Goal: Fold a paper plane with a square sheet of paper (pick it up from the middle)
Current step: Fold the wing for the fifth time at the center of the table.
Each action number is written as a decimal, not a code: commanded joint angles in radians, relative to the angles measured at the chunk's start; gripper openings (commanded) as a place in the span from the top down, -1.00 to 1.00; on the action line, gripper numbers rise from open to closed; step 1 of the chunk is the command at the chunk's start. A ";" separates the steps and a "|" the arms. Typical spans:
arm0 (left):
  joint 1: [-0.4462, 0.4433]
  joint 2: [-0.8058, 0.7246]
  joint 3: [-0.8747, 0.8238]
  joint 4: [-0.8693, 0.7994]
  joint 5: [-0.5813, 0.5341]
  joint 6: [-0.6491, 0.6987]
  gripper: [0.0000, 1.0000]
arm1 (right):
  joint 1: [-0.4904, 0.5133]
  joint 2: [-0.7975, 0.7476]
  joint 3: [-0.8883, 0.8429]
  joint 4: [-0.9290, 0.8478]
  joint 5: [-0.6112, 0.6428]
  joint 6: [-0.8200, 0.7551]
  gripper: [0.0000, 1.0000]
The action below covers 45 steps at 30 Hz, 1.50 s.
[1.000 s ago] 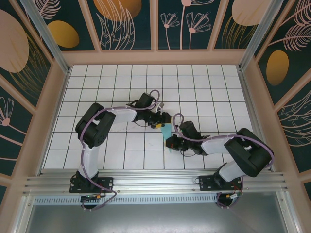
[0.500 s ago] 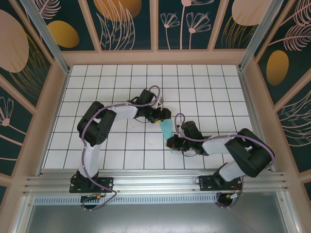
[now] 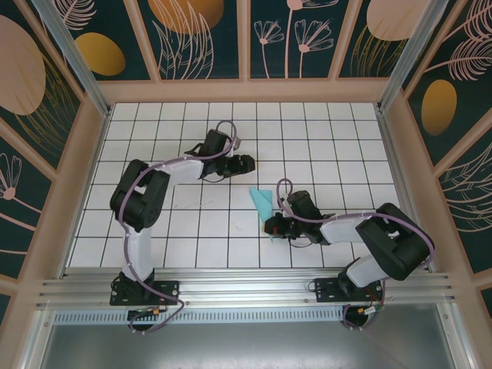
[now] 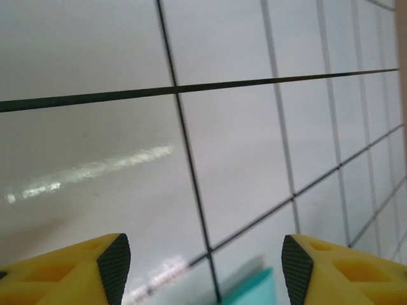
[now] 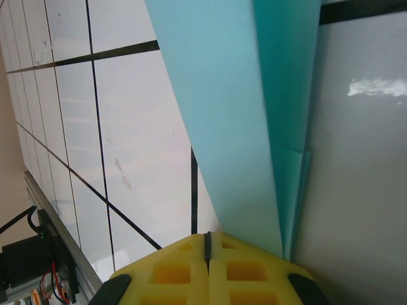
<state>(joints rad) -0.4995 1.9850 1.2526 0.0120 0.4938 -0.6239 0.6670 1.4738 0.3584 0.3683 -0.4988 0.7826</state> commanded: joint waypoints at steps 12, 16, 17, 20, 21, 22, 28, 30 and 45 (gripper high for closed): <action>-0.187 -0.068 -0.214 0.261 0.099 -0.152 0.19 | -0.012 0.031 -0.019 -0.067 0.060 0.006 0.93; -0.191 -0.014 -0.214 0.291 0.109 -0.162 0.18 | -0.012 0.022 -0.021 -0.062 0.066 0.012 0.92; -0.192 -0.005 -0.215 0.296 0.112 -0.159 0.16 | -0.012 0.018 -0.021 -0.062 0.068 0.013 0.92; -0.192 0.014 -0.221 0.289 0.088 -0.140 0.13 | -0.012 0.008 -0.016 -0.058 0.057 0.016 0.92; -0.190 0.027 -0.220 0.281 0.073 -0.132 0.12 | -0.012 0.001 -0.012 -0.062 0.057 0.018 0.90; -0.192 0.039 -0.216 0.267 0.054 -0.122 0.10 | -0.013 -0.010 -0.007 -0.067 0.054 0.018 0.89; -0.192 0.081 -0.229 0.253 0.007 -0.116 0.03 | -0.012 -0.108 0.049 -0.119 0.048 0.018 0.85; -0.191 0.088 -0.231 0.240 -0.007 -0.108 0.01 | -0.012 -0.115 0.075 -0.141 0.040 0.012 0.85; -0.192 0.106 -0.249 0.221 -0.045 -0.105 0.02 | -0.013 0.050 0.006 -0.094 0.026 0.053 0.85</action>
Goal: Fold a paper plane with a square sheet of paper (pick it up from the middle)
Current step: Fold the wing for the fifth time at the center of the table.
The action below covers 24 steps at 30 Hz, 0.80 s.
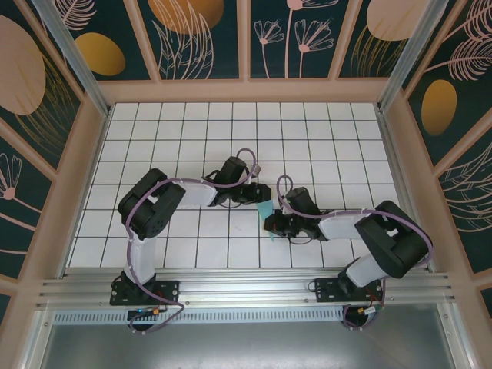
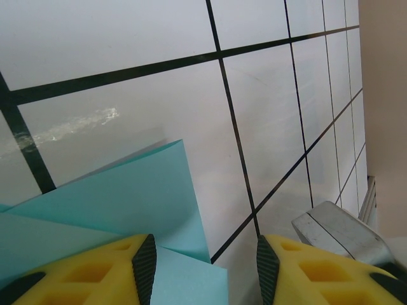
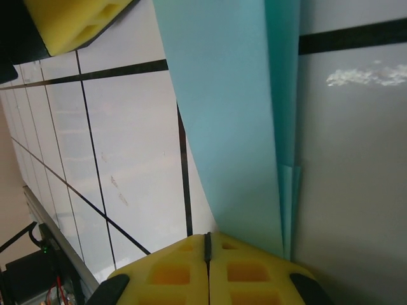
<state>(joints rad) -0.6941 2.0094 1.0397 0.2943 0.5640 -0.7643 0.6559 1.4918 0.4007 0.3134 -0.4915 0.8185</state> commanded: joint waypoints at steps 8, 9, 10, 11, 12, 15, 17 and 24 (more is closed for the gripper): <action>0.004 0.084 -0.037 -0.074 -0.129 0.040 0.02 | 0.018 -0.143 -0.086 -0.061 0.015 0.039 0.81; 0.003 0.087 -0.035 -0.075 -0.130 0.040 0.03 | 0.019 -0.149 -0.114 -0.036 0.008 0.054 0.80; 0.004 0.090 -0.034 -0.076 -0.130 0.040 0.03 | 0.019 -0.147 -0.139 -0.002 0.003 0.075 0.79; 0.004 0.091 -0.033 -0.076 -0.127 0.040 0.03 | 0.019 -0.138 -0.161 0.021 0.000 0.088 0.79; 0.003 0.093 -0.032 -0.074 -0.127 0.039 0.03 | 0.023 -0.123 -0.177 0.037 -0.009 0.094 0.79; 0.004 0.092 -0.032 -0.075 -0.129 0.042 0.03 | 0.033 -0.120 -0.175 -0.054 0.055 0.090 0.80; 0.004 0.092 -0.032 -0.076 -0.129 0.042 0.02 | 0.041 -0.148 -0.162 -0.101 0.061 0.077 0.80; 0.003 0.097 -0.029 -0.081 -0.132 0.043 0.02 | 0.078 -0.254 -0.115 -0.233 0.066 0.029 0.79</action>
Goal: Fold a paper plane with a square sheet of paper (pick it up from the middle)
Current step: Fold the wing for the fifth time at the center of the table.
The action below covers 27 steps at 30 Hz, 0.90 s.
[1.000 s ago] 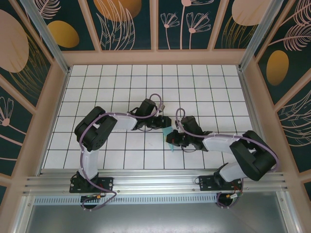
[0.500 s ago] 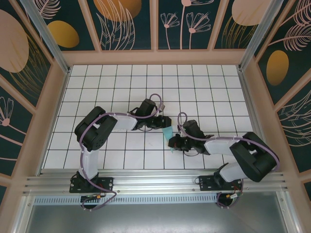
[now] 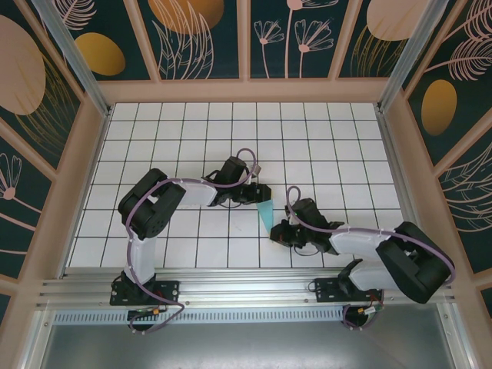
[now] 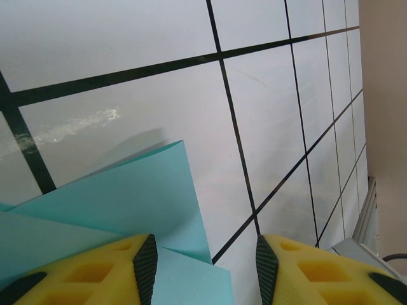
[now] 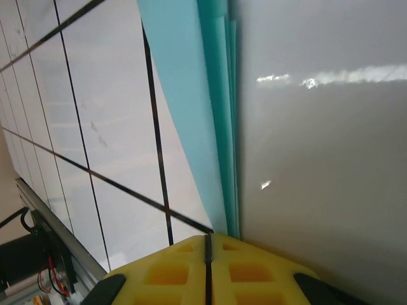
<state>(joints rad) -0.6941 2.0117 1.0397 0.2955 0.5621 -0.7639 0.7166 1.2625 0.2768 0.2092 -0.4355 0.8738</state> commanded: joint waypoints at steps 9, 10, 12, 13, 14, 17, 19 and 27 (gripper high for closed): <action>0.003 0.083 -0.028 -0.082 -0.126 0.044 0.02 | 0.020 -0.023 0.012 -0.197 0.048 -0.021 0.80; 0.002 0.080 -0.030 -0.083 -0.125 0.044 0.02 | 0.020 -0.044 0.025 -0.213 0.064 -0.022 0.80; 0.004 0.076 -0.030 -0.085 -0.127 0.042 0.02 | 0.018 -0.090 0.059 -0.244 0.104 -0.032 0.79; 0.003 0.073 -0.030 -0.082 -0.125 0.040 0.02 | 0.014 -0.102 0.073 -0.243 0.109 -0.037 0.79; 0.003 0.073 -0.031 -0.076 -0.123 0.033 0.02 | 0.012 -0.108 0.089 -0.229 0.096 -0.043 0.78; 0.003 0.069 -0.020 -0.088 -0.118 0.028 0.02 | 0.001 -0.076 0.146 -0.208 0.062 -0.061 0.78; 0.003 0.063 -0.019 -0.090 -0.119 0.025 0.01 | -0.003 -0.034 0.186 -0.183 0.048 -0.064 0.79; 0.004 0.065 0.010 -0.098 -0.096 0.017 0.00 | -0.065 0.172 0.240 -0.049 0.003 -0.056 0.80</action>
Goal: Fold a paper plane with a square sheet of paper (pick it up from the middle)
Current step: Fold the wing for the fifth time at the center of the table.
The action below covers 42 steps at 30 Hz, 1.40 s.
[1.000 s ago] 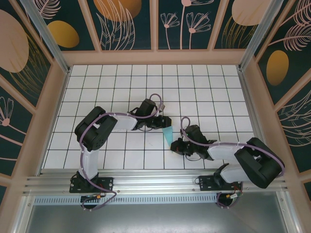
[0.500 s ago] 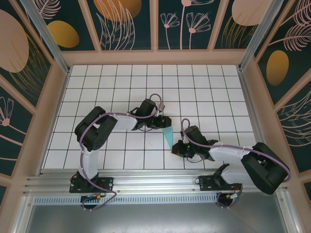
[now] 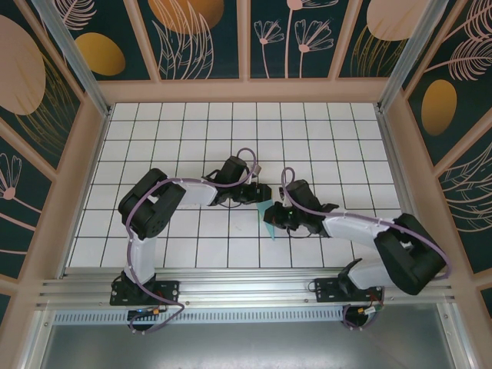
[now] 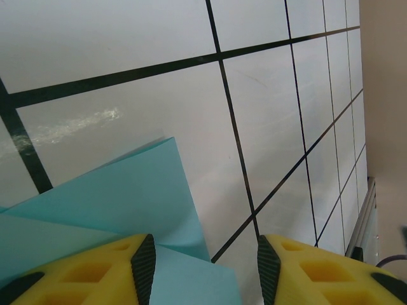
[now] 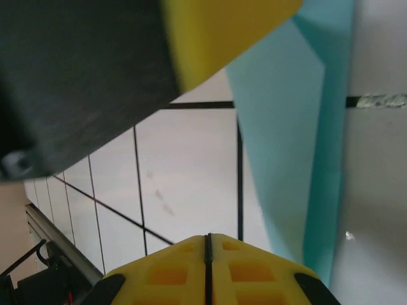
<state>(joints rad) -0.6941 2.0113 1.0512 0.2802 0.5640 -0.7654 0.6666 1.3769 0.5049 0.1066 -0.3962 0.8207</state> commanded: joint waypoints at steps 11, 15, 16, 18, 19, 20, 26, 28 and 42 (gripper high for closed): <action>0.007 -0.040 0.060 -0.141 -0.069 0.020 -0.15 | -0.026 0.120 -0.096 0.036 -0.018 0.001 0.82; 0.011 -0.135 0.052 -0.141 -0.077 -0.011 -0.18 | -0.029 0.149 -0.093 0.059 -0.017 -0.003 0.82; 0.011 -0.149 0.044 -0.134 -0.071 -0.019 -0.16 | -0.030 0.158 -0.086 0.058 -0.018 -0.004 0.82; 0.011 -0.167 0.013 -0.109 -0.053 -0.047 -0.09 | -0.031 0.179 -0.072 0.058 -0.024 -0.006 0.83; 0.010 -0.169 -0.001 -0.096 -0.043 -0.057 -0.04 | -0.032 0.182 -0.068 0.059 -0.024 -0.006 0.83; 0.011 -0.168 -0.018 -0.082 -0.031 -0.066 0.02 | -0.032 0.185 -0.068 0.065 -0.024 -0.005 0.83; -0.002 -0.132 -0.074 -0.023 0.001 -0.114 0.28 | -0.040 0.196 -0.062 0.073 -0.032 -0.012 0.83; -0.005 -0.120 -0.104 0.002 0.010 -0.130 0.30 | -0.043 0.198 -0.066 0.073 -0.030 -0.011 0.83; -0.022 -0.121 -0.151 0.048 0.100 -0.146 0.16 | -0.056 0.212 -0.077 0.087 -0.036 -0.002 0.83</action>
<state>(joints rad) -0.7074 1.9194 0.9237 0.2977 0.6189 -0.8982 0.6167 1.5402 0.4580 0.2779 -0.5011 0.8207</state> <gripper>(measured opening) 0.413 0.087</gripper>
